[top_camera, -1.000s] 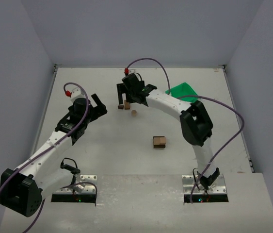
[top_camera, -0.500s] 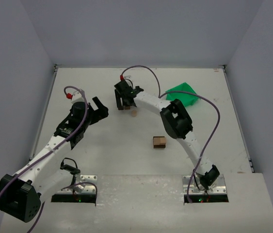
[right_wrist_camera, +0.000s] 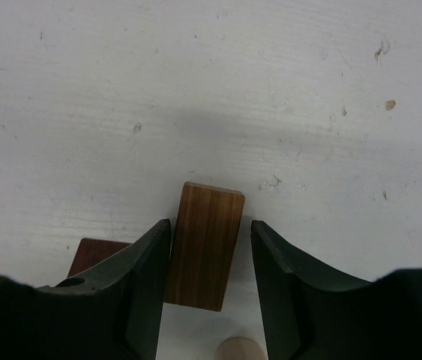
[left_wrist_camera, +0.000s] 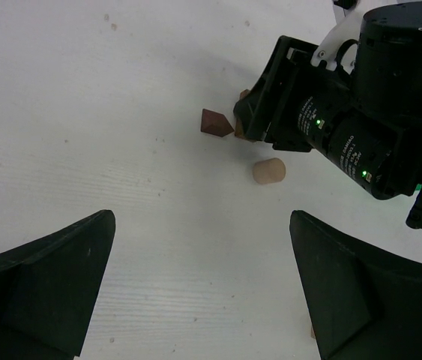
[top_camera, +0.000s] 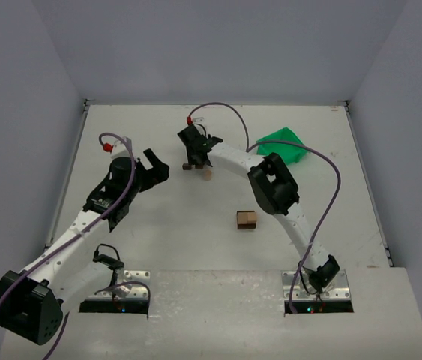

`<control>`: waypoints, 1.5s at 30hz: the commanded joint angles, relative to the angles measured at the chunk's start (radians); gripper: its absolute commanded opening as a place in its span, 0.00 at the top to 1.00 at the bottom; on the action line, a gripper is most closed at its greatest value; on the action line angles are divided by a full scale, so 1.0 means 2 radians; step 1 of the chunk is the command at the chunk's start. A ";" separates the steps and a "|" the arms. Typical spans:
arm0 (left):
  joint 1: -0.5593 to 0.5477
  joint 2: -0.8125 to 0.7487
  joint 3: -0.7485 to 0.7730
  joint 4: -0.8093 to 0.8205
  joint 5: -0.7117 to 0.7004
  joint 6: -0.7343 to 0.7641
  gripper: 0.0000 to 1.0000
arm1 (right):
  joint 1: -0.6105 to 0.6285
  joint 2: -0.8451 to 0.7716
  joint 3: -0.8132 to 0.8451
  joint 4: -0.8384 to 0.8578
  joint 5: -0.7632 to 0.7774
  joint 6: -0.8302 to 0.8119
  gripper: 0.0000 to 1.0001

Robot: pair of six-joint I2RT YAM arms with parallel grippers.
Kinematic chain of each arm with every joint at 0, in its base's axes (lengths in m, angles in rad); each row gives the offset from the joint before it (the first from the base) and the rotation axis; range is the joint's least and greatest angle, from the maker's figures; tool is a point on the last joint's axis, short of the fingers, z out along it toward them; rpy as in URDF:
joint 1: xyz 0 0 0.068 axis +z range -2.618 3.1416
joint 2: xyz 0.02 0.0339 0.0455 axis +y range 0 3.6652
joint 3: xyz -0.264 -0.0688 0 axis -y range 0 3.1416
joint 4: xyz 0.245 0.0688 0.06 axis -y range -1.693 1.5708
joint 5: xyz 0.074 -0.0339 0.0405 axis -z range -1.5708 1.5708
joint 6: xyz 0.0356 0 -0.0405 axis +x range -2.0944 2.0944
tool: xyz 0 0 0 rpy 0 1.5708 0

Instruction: Build the wood block tower

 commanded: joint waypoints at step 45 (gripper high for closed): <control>0.003 0.079 0.029 0.047 -0.030 0.036 0.00 | -0.085 -0.529 -0.436 -0.249 -0.535 -0.862 0.92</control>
